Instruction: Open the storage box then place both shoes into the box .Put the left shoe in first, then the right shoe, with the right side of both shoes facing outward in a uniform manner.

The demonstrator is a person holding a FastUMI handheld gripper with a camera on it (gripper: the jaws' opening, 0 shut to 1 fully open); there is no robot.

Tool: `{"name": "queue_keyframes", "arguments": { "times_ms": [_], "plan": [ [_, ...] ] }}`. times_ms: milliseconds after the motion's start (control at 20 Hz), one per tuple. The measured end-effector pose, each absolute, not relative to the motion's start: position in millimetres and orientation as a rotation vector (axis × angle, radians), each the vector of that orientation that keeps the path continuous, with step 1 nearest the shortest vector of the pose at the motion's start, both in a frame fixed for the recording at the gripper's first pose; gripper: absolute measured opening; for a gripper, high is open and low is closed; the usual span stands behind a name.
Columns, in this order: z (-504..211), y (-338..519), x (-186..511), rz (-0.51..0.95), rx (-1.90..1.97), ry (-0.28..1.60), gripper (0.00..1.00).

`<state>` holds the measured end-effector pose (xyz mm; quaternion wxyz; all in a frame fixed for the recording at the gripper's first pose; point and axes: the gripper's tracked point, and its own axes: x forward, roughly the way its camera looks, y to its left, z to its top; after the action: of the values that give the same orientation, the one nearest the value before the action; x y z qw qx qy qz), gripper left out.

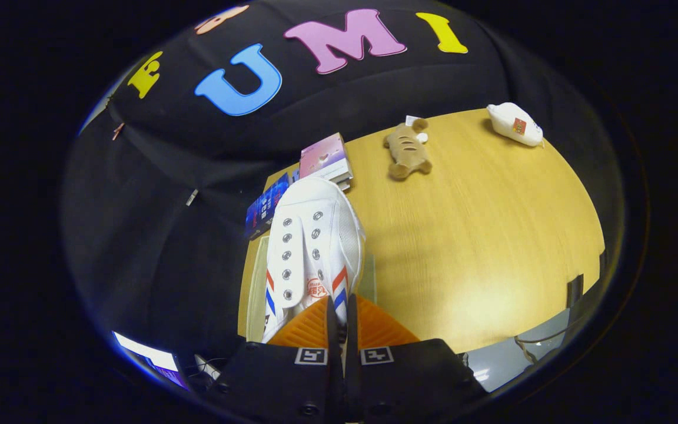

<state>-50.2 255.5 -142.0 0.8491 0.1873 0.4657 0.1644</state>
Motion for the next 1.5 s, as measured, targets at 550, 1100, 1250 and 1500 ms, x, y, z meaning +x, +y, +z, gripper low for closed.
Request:
{"name": "queue_keyframes", "arguments": {
  "times_ms": [550,1100,1250,1500],
  "plan": [
    [-199,324,-63,0.318,0.286,1.085,0.06],
    [-190,349,-55,0.381,0.296,1.031,0.57],
    [-166,329,-44,0.398,0.217,0.932,0.97],
    [-116,273,-21,0.405,0.168,0.741,0.99]
  ]
}}
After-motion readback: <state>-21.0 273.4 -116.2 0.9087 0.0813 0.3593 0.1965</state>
